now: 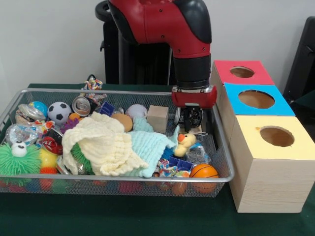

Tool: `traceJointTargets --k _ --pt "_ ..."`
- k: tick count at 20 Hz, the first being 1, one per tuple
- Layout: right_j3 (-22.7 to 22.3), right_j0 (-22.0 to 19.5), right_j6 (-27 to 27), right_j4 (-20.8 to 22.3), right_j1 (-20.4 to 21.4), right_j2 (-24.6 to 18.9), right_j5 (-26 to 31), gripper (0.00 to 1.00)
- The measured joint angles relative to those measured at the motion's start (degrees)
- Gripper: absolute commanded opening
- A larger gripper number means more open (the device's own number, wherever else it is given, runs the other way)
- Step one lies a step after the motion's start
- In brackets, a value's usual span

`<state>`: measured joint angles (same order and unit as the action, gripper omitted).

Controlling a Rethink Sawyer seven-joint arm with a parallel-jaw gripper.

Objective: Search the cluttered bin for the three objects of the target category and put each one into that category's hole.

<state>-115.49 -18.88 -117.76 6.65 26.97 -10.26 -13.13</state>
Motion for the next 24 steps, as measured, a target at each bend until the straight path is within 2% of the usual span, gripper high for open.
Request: traceJointTargets --k 6,11,18,24 --pt "-0.3 -0.1 0.0 -1.4 1.5 -0.9 -2.2 1.0" --pt "-0.3 0.8 0.0 -1.7 2.7 -0.9 -6.3 1.0" --pt "-0.3 2.9 0.0 -1.7 2.7 -0.1 -10.3 1.0" --pt "-0.3 3.5 0.0 -1.7 2.1 1.1 -10.9 1.0"
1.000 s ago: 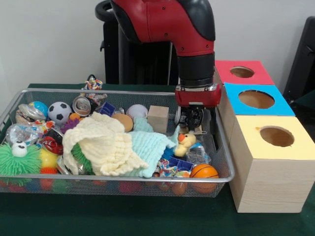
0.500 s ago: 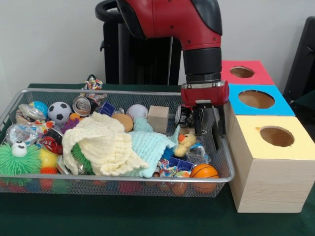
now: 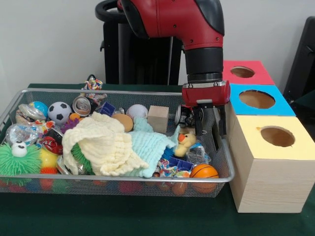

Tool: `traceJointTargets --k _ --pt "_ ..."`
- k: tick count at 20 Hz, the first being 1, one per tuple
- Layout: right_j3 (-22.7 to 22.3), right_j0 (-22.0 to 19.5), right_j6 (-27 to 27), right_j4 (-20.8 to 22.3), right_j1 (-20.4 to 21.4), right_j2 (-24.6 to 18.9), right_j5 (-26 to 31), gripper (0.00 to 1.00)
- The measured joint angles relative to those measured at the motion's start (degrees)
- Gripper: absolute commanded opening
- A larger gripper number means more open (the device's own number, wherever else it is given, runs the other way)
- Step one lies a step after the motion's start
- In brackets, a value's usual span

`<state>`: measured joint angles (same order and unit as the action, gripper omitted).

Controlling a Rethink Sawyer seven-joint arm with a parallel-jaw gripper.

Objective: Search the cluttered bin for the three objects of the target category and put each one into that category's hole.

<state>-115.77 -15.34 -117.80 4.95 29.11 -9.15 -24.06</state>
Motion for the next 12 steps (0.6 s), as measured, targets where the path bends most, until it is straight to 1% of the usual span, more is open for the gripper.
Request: traceJointTargets --k 12 --pt "0.6 2.2 0.0 0.0 -0.2 2.3 -0.3 1.0"
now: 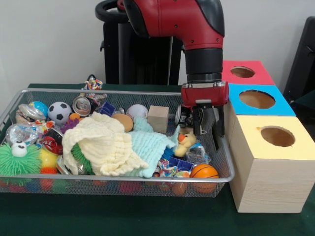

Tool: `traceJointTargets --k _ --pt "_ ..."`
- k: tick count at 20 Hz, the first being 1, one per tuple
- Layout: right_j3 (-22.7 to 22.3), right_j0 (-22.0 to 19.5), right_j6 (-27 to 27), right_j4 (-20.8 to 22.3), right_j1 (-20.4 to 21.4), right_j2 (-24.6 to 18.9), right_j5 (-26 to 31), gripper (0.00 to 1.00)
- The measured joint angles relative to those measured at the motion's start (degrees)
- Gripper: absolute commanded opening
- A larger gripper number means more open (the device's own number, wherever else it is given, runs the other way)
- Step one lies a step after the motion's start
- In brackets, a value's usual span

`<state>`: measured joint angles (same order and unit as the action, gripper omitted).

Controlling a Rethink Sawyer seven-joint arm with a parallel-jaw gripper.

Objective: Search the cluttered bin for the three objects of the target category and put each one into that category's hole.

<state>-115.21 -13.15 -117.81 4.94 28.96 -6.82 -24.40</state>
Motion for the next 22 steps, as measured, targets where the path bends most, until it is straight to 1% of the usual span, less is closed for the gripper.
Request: traceJointTargets --k 7,11,16,22 --pt "0.5 1.8 0.0 -0.3 0.0 1.9 0.0 1.0" --pt "0.5 3.4 0.0 -1.0 -0.2 4.1 0.9 1.0" --pt "0.5 4.1 0.0 -1.0 -2.1 6.4 5.2 1.0" --pt "0.5 4.6 0.0 -1.0 -4.5 8.5 8.6 1.0"
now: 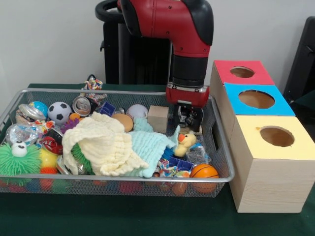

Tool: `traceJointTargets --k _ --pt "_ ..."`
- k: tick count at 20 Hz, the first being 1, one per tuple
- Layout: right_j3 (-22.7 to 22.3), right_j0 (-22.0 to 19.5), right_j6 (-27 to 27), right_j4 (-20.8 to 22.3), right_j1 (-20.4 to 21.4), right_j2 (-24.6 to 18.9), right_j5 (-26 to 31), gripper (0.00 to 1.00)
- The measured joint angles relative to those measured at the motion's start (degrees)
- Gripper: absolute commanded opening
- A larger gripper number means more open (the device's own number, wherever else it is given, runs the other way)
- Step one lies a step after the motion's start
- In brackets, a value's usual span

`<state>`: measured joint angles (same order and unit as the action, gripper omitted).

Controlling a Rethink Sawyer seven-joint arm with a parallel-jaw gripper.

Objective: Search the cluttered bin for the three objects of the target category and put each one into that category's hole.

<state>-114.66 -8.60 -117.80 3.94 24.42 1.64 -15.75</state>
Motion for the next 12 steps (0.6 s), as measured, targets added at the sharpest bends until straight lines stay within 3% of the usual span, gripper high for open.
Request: traceJointTargets --k 12 --pt "0.1 -0.5 0.0 1.4 -1.5 0.6 -1.2 1.0"
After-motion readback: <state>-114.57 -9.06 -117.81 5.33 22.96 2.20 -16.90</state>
